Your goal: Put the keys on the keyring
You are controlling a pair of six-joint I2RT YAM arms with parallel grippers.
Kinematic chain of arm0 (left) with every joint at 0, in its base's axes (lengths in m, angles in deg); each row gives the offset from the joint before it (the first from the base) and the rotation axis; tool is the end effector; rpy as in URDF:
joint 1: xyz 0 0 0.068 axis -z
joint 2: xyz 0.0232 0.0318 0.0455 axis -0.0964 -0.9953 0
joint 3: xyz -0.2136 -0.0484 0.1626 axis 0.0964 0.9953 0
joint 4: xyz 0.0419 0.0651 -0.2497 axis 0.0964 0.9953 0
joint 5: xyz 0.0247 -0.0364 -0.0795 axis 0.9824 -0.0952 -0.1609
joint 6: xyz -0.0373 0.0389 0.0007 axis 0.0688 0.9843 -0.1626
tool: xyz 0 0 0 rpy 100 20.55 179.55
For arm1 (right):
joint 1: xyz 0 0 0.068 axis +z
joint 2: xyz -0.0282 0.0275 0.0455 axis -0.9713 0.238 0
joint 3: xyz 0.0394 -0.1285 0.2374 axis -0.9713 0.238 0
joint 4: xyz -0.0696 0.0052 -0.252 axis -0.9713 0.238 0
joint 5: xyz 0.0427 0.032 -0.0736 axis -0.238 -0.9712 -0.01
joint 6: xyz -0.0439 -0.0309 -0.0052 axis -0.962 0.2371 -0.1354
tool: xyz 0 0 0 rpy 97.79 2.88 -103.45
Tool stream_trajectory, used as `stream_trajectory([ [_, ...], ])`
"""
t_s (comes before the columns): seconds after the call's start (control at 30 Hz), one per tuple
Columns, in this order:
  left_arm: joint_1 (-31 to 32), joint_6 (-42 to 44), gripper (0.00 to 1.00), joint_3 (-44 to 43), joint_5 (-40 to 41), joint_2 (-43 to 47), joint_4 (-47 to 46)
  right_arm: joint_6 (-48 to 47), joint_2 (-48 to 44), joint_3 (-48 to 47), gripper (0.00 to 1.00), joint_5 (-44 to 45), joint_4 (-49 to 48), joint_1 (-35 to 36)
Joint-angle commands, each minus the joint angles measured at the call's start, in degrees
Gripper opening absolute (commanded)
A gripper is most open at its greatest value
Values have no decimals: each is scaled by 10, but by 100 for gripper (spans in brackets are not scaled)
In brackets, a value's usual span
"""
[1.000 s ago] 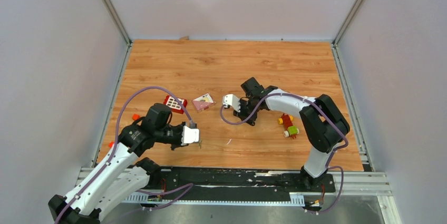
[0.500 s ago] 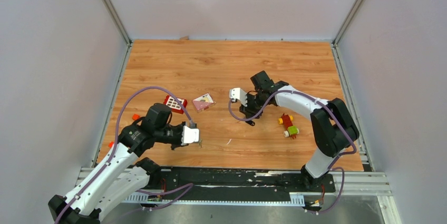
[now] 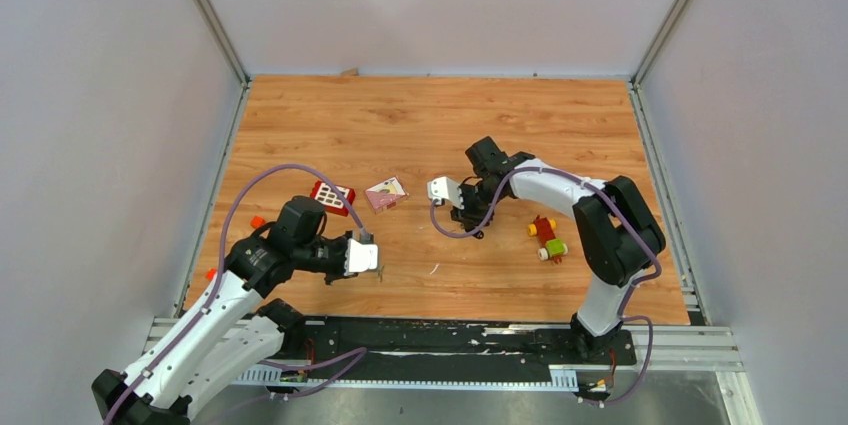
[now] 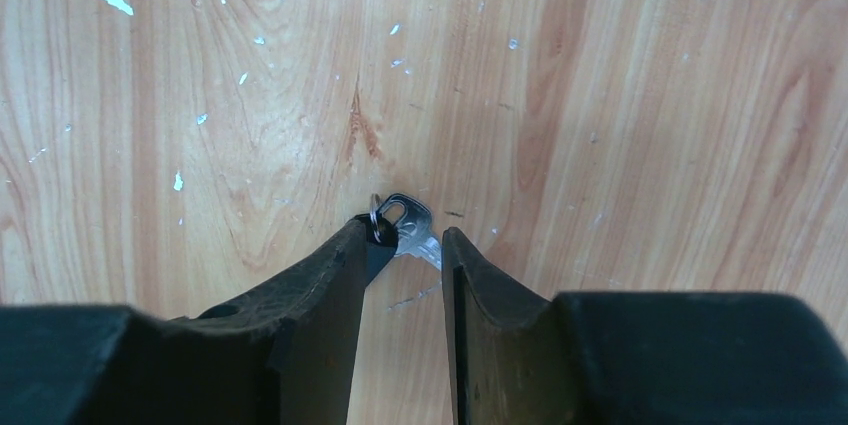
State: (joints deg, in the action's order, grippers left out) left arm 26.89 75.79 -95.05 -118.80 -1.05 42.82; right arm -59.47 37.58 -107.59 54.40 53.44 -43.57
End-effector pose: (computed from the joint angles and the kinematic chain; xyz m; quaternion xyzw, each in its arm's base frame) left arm 0.0978 -0.0882 0.2569 0.6463 0.6119 -0.2655 0.3708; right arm 0.2749 0.1961 0.1743 -0.7289 0.6255 0.1937 0.1998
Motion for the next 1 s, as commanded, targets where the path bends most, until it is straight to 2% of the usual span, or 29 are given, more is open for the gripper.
stream_trajectory([
  [0.0,-3,9,0,2,-10,2,-14,-33,15,-21,34,-3,7,10],
  [0.17,-3,9,0,3,-10,0,-16,-38,14,-16,32,-1,10,16],
  [0.4,-3,9,0,3,-11,-1,-18,-42,19,-13,21,8,10,20],
  [0.8,-3,9,0,4,-11,-1,-20,-45,23,-12,16,13,11,21],
  [0.97,-3,8,0,5,-11,0,-18,-47,22,-10,9,16,14,21],
])
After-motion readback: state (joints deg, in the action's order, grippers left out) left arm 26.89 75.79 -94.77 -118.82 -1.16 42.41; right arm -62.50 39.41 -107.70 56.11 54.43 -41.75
